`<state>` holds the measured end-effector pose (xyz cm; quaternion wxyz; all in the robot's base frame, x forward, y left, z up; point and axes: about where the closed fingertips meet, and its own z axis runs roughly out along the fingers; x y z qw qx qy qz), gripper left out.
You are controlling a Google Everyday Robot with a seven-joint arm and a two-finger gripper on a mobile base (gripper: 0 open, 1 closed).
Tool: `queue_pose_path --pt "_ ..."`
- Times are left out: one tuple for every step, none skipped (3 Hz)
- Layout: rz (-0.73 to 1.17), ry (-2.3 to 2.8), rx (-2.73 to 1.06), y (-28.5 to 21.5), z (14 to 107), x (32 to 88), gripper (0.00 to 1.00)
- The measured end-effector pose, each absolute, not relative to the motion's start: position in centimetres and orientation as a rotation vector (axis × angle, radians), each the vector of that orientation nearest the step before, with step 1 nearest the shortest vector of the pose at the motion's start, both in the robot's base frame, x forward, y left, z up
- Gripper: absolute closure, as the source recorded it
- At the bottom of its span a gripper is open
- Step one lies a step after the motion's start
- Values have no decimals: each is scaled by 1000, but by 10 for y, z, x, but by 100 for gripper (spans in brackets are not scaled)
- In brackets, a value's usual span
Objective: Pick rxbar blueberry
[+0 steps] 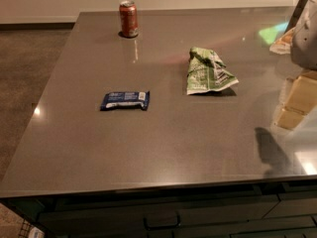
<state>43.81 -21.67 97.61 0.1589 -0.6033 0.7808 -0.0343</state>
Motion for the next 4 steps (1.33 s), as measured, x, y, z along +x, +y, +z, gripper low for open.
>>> queue_pose_path --pt "-108 2242 -1720 -216 976 442 0" --pt "-95 2221 -1731 -192 971 465 0" --pt "-60 2186 -1760 -153 958 499 0" --pt "-28 2163 -1778 -117 942 527 0"
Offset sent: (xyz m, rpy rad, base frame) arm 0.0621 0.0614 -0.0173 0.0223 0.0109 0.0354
